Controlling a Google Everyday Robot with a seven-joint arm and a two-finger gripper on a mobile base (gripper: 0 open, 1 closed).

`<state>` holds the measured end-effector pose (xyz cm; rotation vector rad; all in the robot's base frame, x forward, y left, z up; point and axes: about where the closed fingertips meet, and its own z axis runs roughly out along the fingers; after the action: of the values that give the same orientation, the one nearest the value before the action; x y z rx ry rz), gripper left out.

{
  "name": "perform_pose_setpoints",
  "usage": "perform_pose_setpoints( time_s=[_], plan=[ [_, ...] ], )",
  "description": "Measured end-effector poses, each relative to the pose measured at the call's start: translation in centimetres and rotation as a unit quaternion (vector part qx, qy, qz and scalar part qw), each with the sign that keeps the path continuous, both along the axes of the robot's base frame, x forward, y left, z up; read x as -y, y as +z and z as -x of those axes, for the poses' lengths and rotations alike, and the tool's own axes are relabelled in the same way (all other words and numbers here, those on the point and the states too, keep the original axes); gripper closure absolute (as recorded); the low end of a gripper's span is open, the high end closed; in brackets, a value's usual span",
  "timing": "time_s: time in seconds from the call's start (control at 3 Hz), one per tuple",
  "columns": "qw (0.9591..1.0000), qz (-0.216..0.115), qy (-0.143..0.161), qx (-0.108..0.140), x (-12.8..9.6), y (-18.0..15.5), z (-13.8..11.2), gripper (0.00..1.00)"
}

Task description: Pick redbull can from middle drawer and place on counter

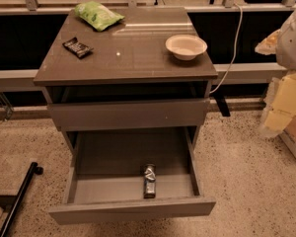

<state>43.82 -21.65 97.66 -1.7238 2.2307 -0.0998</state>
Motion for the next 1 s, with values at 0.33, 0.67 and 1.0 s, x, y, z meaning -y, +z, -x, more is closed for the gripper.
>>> perform_pose_setpoints(
  time_s=[0.33, 0.67, 1.0],
  plan=[
    [1.0, 0.0, 0.0, 0.0, 0.0, 0.0, 0.0, 0.0],
    [0.9998, 0.006, -0.019, 0.009, -0.7, -1.3, -0.6, 0.0],
    [0.9988, 0.005, -0.049, 0.007, -1.8, -4.2, -1.7, 0.0]
  ],
)
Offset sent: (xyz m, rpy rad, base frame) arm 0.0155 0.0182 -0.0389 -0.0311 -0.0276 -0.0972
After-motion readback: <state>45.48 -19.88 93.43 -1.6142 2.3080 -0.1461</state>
